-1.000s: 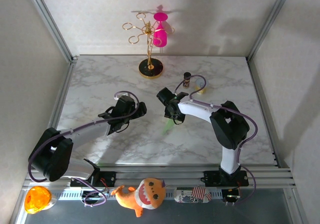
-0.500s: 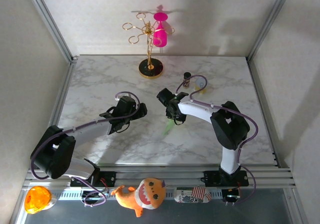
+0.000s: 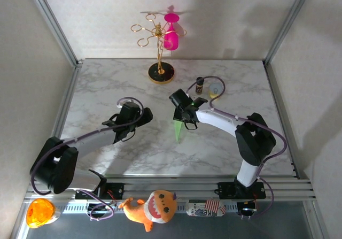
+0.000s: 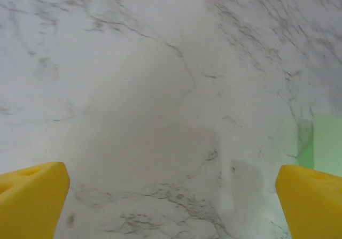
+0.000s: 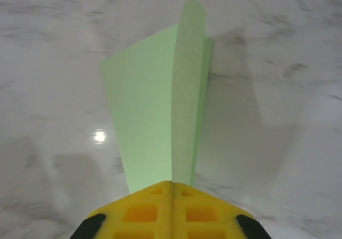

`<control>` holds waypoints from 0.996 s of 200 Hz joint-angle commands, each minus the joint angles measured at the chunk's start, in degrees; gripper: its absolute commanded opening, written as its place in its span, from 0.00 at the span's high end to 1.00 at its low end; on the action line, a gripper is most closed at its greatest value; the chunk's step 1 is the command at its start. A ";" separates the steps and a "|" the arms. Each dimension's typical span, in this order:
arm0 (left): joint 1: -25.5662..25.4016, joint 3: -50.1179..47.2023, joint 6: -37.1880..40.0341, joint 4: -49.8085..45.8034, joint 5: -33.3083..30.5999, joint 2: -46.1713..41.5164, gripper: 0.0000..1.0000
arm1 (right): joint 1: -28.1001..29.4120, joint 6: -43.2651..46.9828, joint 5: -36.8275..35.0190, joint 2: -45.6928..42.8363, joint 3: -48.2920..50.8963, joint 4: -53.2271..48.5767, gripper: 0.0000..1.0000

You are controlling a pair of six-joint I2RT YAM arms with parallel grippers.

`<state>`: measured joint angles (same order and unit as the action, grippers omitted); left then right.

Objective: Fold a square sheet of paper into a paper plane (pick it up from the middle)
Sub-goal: Turn over a paper plane at the center of the table.

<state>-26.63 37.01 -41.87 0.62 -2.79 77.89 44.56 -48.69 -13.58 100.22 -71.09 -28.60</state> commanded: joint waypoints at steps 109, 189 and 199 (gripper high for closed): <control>4.41 -9.06 -14.98 15.32 16.56 -3.07 0.28 | -4.05 2.91 33.90 -0.30 19.53 48.21 0.96; 2.06 -9.82 -18.68 26.85 26.37 6.75 0.55 | -7.29 -1.76 34.19 0.50 28.62 55.41 0.94; 1.56 -9.43 -18.81 27.40 26.90 7.86 0.57 | -7.44 -1.78 33.56 0.22 29.39 55.41 0.89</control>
<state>-23.90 27.62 -59.40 23.44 20.43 83.55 37.45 -49.21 20.64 100.22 -43.68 23.75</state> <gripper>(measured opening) 0.448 0.069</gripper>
